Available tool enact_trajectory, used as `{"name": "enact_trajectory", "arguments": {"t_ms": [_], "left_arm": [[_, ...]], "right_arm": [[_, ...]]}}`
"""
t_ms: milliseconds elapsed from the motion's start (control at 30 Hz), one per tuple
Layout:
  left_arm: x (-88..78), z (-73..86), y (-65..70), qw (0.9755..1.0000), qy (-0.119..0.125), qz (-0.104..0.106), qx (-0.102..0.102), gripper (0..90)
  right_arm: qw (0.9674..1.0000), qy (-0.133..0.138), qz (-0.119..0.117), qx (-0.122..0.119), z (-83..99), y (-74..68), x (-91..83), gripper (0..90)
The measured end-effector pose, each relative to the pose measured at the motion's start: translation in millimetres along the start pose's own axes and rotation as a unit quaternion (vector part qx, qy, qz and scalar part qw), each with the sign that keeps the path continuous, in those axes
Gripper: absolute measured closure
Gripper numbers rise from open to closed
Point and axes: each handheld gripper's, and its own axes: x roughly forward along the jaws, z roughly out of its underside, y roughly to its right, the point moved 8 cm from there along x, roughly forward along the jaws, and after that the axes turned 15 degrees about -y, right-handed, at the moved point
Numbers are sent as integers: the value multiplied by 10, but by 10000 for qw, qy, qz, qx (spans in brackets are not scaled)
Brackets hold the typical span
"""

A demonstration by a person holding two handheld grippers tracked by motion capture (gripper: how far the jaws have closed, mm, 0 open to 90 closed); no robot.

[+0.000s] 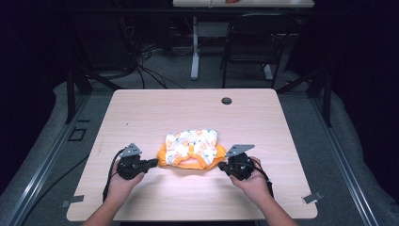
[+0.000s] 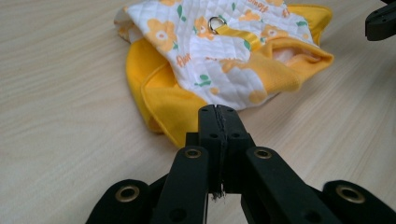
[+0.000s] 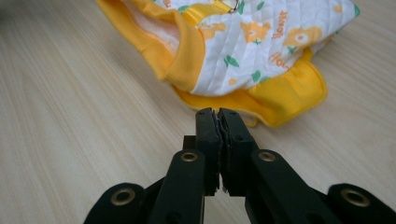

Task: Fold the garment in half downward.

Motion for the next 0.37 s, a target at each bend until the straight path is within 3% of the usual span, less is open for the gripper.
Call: {"name": "enact_trajectory", "arguments": {"t_ms": [167, 267, 367], "left_arm": [[15, 94, -12, 9998, -32, -165, 96, 887], [9, 134, -8, 9996, 34, -211, 181, 782], [-7, 150, -14, 9997, 120, -186, 110, 682]], "right_arm": [[9999, -44, 92, 26, 132, -8, 14, 841], [9998, 52, 179, 88, 194, -17, 18, 763], [9994, 146, 284, 122, 233, -15, 21, 701]]}}
